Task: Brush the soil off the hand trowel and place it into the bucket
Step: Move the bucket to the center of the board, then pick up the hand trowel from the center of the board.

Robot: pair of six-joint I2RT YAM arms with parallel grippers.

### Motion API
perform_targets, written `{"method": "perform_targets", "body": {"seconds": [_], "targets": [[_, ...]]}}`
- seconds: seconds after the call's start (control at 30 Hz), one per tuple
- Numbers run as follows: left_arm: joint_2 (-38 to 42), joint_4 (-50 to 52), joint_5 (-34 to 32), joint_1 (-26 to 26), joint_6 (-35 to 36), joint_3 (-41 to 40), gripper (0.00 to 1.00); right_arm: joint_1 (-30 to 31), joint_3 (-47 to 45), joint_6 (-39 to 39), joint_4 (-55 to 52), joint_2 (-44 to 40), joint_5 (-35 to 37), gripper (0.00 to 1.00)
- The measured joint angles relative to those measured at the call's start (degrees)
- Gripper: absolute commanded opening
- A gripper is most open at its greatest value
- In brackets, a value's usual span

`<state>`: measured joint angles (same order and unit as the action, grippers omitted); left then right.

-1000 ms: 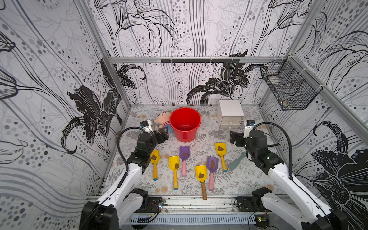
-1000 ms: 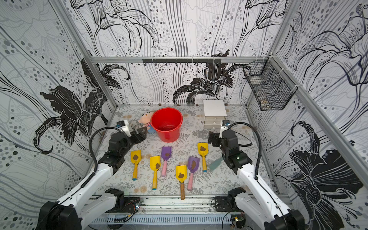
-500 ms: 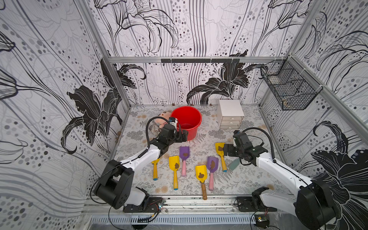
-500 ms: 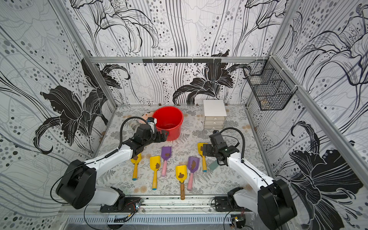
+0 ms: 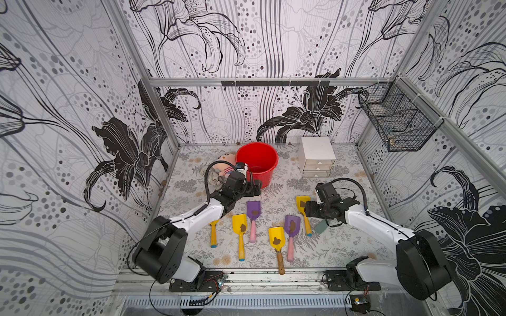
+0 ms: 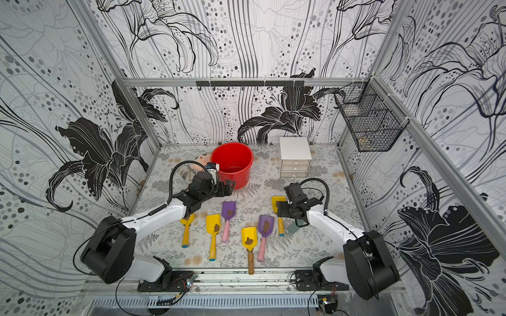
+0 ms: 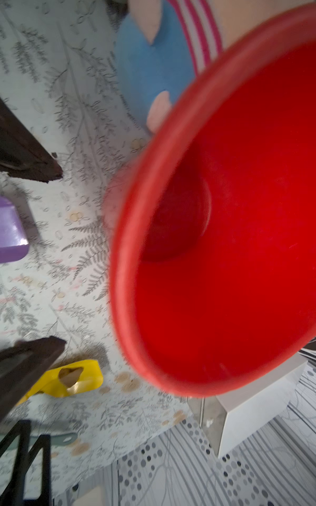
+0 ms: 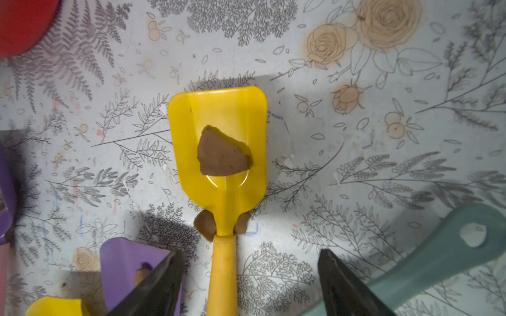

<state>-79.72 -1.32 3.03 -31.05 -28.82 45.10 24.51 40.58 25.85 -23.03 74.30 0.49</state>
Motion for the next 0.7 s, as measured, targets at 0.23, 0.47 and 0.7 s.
{"method": "perform_targets", "body": {"seconds": [0.23, 0.47, 0.7], "targets": [[7.7, 11.3, -4.2, -12.0, -6.5, -1.8, 0.9, 0.0, 0.3, -0.1, 0.4, 0.4, -2.9, 0.75], [6.8, 27.3, -5.1, -16.3, -13.3, -1.8, 0.79, 0.1, 0.3, -0.2, 3.7, 0.4, -4.7, 0.76], [2.6, 31.1, -2.6, -17.9, -17.6, -2.3, 0.71, 0.2, 0.4, -0.4, 5.6, 2.1, -6.3, 0.77]]}}
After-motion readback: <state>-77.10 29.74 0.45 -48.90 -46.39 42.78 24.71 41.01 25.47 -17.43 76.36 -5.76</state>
